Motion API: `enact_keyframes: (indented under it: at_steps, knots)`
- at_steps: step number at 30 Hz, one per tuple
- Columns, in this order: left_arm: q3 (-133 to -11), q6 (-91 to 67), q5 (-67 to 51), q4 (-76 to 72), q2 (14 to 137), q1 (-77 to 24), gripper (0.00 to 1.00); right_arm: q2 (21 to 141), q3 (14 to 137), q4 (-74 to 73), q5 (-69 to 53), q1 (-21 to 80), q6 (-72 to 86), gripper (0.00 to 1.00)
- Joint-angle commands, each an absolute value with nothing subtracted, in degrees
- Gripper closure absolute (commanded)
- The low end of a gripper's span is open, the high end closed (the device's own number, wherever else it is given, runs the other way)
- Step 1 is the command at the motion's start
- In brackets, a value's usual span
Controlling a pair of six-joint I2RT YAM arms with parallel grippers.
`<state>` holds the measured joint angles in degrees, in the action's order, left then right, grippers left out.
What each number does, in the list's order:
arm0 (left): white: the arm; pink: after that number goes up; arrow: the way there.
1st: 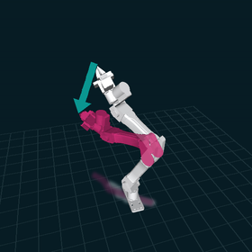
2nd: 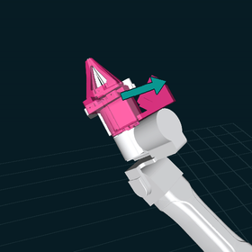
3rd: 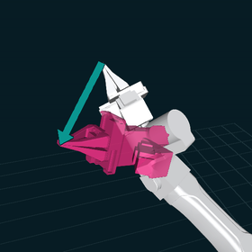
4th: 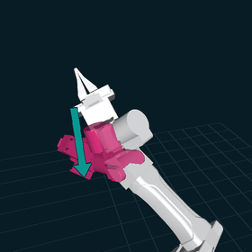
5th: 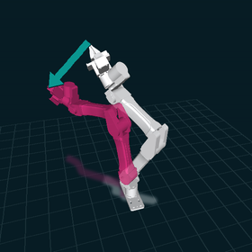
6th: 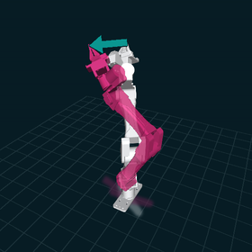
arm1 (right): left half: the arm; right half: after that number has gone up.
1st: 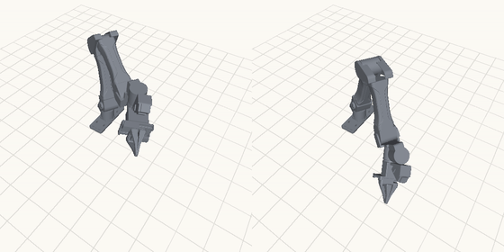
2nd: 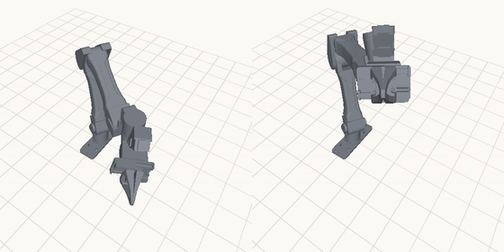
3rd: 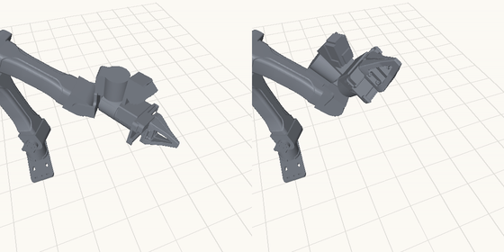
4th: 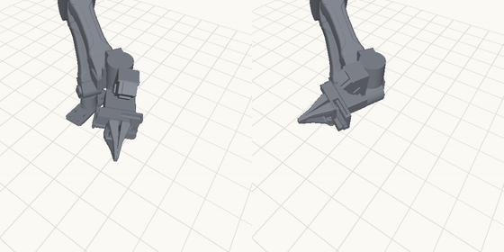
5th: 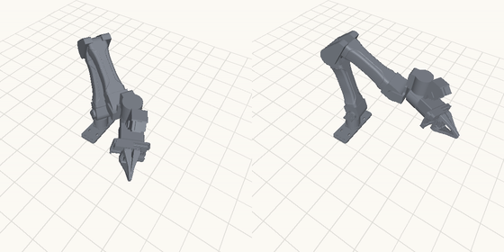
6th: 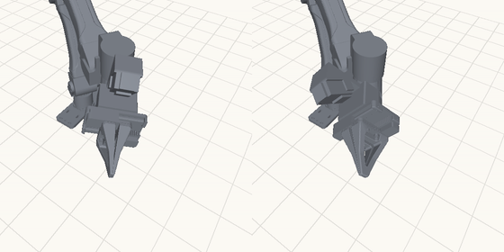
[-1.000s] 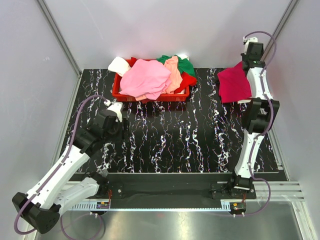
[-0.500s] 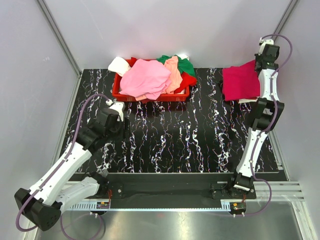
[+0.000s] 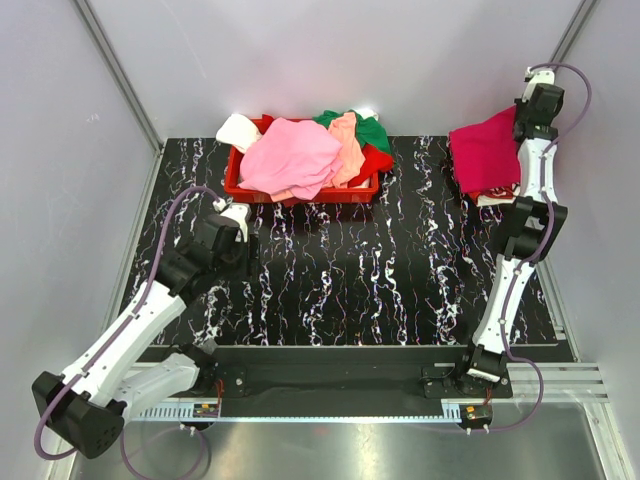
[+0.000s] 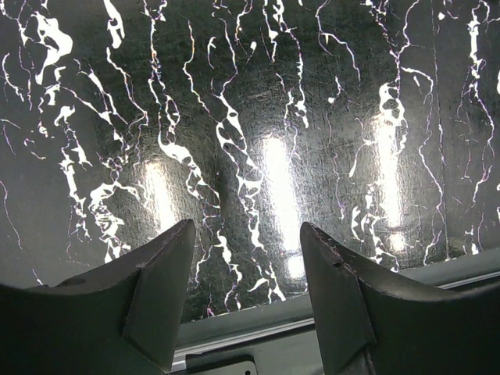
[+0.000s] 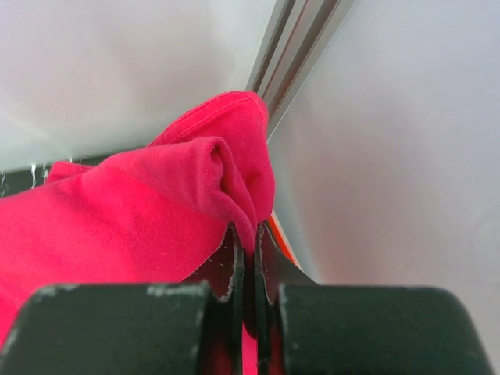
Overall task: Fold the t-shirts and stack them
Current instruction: Neatly place the folded tshirt to the corner
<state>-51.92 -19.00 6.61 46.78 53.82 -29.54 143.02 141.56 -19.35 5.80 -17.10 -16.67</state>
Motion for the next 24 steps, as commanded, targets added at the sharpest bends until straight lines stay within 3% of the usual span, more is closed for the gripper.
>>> enact_keyframes:
  at_steps: [1,10,12,13,14,15,16,18,24]
  knots:
    - [-51.9,-18.5,6.2,44.8,54.1,-29.2,0.39,144.4,145.9,-10.2,5.7,-18.3,-16.5,1.00]
    - [-52.0,-18.5,6.2,45.0,55.2,-29.2,0.39,149.2,143.4,-7.3,1.7,-20.8,-12.3,1.00]
    - [-52.0,-18.6,6.6,45.1,55.2,-29.2,0.39,150.9,143.3,-7.3,2.1,-21.0,-11.8,0.88]
    - [-52.0,-18.6,6.7,45.1,55.3,-29.2,0.39,151.3,143.3,-7.0,2.5,-21.2,-11.1,0.76]
    - [-52.0,-18.7,6.8,45.1,55.3,-29.2,0.39,151.6,143.4,-6.9,2.8,-21.2,-10.9,0.63]
    - [-52.0,-18.7,6.8,45.1,55.3,-29.2,0.38,152.0,143.7,-7.0,3.9,-21.3,-10.7,0.30]
    - [-52.0,-18.7,6.8,45.1,55.5,-29.2,0.39,151.9,143.7,-6.9,4.7,-21.4,-10.5,0.23]
    - [-52.0,-18.7,6.8,45.2,55.5,-29.2,0.39,151.1,143.7,-6.9,7.1,-21.5,-10.2,0.11]
    - [-51.9,-18.6,6.5,44.9,54.4,-29.2,0.39,143.5,140.8,-7.4,13.9,-22.4,-8.5,0.04]
